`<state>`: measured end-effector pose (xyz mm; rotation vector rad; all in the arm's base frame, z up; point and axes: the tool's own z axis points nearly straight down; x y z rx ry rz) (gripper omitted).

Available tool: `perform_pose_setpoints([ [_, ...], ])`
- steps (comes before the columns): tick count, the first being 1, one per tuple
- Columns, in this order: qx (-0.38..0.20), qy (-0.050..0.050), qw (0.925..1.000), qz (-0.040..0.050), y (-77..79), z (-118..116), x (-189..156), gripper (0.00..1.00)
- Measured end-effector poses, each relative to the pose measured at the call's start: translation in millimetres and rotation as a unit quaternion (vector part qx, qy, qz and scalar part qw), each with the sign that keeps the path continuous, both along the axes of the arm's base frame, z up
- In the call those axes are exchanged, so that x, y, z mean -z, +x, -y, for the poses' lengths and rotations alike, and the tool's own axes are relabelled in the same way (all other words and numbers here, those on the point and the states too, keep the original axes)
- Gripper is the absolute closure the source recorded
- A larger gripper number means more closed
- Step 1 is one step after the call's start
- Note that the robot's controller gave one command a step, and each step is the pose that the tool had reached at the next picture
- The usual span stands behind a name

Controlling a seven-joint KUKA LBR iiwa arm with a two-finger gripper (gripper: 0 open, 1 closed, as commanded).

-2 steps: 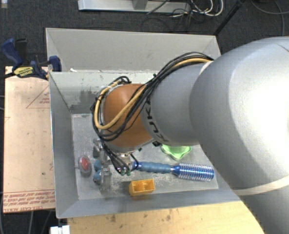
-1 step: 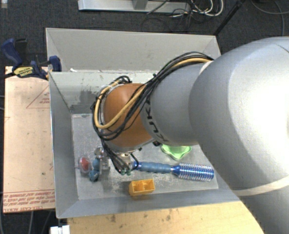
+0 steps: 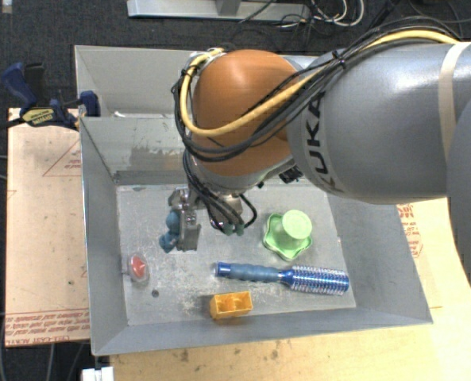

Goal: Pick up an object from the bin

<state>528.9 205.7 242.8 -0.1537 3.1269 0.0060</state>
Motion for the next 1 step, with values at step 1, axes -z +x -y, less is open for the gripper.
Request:
perform_pose_setpoints([
  [1, -0.133, -0.002, 0.9911, -0.0038, 38.6, 9.0, 36.8, 1.0],
])
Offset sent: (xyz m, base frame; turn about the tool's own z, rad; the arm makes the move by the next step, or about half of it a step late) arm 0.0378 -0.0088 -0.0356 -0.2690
